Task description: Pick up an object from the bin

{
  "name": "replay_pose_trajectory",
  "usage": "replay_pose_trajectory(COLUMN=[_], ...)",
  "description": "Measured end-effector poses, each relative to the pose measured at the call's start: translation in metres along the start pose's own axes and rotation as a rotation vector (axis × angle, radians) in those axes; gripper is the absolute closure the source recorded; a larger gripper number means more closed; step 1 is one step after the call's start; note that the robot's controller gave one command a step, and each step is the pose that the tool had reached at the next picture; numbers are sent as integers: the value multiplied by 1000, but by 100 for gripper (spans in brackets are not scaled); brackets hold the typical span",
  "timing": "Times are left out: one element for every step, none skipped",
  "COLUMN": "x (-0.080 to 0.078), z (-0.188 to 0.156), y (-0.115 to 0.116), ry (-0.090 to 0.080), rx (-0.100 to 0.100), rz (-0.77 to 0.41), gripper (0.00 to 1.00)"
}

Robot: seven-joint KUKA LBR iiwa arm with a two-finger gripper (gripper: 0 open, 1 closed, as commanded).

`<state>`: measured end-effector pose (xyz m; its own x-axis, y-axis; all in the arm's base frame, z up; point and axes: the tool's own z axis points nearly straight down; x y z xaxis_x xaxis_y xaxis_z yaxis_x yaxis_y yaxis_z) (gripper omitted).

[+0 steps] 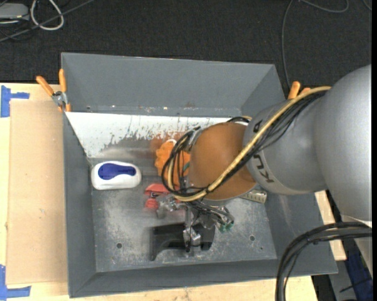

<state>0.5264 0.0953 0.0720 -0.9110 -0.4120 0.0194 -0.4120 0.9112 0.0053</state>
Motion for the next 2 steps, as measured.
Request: replay_pose_trajectory(x=[37, 32], z=[2, -2], y=[-3, 0], ry=[-2, -7], rx=[0, 1], rz=[130, 122], gripper=[0, 0])
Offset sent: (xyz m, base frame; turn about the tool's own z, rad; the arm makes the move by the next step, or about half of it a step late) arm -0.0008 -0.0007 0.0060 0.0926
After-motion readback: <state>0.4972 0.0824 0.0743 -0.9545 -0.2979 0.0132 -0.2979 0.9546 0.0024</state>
